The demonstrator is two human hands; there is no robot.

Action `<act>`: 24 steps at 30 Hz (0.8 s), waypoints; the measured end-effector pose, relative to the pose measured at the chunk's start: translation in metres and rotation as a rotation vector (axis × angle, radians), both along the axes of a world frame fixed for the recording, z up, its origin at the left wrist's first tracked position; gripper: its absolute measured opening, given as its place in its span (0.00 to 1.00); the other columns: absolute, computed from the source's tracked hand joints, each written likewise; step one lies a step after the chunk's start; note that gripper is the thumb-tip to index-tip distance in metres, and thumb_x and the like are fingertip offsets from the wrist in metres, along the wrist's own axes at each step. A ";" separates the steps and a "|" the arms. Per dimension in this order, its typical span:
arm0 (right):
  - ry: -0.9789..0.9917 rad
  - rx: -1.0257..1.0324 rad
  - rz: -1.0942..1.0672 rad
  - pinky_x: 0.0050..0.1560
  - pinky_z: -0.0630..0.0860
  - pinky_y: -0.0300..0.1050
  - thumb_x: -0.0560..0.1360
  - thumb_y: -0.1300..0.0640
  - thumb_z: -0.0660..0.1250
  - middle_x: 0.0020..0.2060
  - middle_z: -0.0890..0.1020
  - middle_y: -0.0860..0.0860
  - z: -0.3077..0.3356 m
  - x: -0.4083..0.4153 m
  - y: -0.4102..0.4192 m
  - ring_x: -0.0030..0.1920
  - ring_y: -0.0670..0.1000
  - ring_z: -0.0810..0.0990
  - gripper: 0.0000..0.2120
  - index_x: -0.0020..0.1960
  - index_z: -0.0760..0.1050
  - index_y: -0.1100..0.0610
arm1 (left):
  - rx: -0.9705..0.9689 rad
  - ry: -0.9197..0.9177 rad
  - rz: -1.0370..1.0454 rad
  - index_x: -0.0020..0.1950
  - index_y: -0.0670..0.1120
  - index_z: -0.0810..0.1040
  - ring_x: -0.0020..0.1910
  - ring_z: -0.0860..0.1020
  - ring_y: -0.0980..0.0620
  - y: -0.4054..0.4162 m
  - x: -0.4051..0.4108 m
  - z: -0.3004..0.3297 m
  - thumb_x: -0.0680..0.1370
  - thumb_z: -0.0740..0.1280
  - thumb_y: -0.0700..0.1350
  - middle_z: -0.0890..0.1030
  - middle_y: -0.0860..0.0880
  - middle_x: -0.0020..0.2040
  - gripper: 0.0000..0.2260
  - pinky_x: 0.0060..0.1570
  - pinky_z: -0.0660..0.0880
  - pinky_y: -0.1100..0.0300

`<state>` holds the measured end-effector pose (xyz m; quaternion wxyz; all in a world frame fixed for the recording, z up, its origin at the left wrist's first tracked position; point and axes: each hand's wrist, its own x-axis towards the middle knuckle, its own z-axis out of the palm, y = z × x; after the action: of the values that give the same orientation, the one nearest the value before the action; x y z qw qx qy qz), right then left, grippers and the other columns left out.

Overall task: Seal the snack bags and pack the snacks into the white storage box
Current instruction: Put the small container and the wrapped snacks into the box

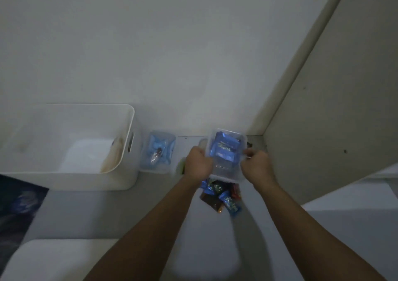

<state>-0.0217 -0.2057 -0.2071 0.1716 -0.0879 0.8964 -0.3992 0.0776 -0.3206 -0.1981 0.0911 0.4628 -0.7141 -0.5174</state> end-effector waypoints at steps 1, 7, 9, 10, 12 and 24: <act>-0.012 -0.024 0.041 0.47 0.72 0.41 0.70 0.67 0.66 0.53 0.81 0.58 0.003 0.005 -0.014 0.51 0.56 0.80 0.16 0.58 0.78 0.61 | -0.033 -0.008 0.028 0.48 0.42 0.72 0.47 0.76 0.44 -0.013 0.007 0.003 0.72 0.60 0.34 0.74 0.47 0.43 0.07 0.50 0.75 0.53; -0.062 -0.047 0.268 0.59 0.73 0.44 0.72 0.65 0.67 0.61 0.78 0.60 0.007 0.041 -0.101 0.60 0.57 0.77 0.18 0.62 0.75 0.63 | -0.202 -0.092 0.180 0.55 0.35 0.75 0.58 0.76 0.38 -0.090 0.050 0.007 0.73 0.62 0.35 0.79 0.36 0.56 0.11 0.57 0.70 0.53; -0.083 -0.057 0.306 0.56 0.74 0.42 0.72 0.66 0.67 0.60 0.79 0.59 0.003 0.052 -0.126 0.59 0.57 0.78 0.18 0.62 0.75 0.63 | -0.238 -0.123 0.212 0.54 0.36 0.74 0.56 0.77 0.37 -0.110 0.059 0.004 0.72 0.63 0.35 0.79 0.36 0.55 0.12 0.56 0.71 0.51; -0.094 -0.055 0.321 0.54 0.73 0.40 0.72 0.66 0.67 0.60 0.79 0.59 0.003 0.058 -0.136 0.58 0.57 0.78 0.18 0.62 0.75 0.62 | -0.257 -0.140 0.216 0.54 0.36 0.73 0.55 0.77 0.37 -0.118 0.063 0.002 0.71 0.64 0.35 0.79 0.36 0.54 0.12 0.55 0.72 0.51; -0.103 -0.045 0.346 0.53 0.72 0.39 0.72 0.68 0.66 0.60 0.78 0.59 -0.001 0.066 -0.152 0.58 0.57 0.77 0.18 0.62 0.74 0.62 | -0.276 -0.171 0.196 0.56 0.35 0.72 0.55 0.78 0.37 -0.127 0.066 -0.002 0.71 0.65 0.36 0.78 0.36 0.54 0.14 0.53 0.73 0.52; 0.038 0.105 0.322 0.50 0.73 0.44 0.71 0.68 0.67 0.58 0.78 0.60 -0.026 0.069 -0.169 0.57 0.58 0.77 0.18 0.61 0.74 0.62 | -0.157 -0.279 0.029 0.62 0.35 0.67 0.60 0.75 0.38 -0.128 0.058 -0.042 0.72 0.67 0.42 0.75 0.37 0.61 0.21 0.54 0.73 0.53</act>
<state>0.0474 -0.3743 -0.2335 0.2208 -0.2288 0.8933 -0.3176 0.1359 -0.4489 -0.2404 0.0345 0.5319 -0.7511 -0.3895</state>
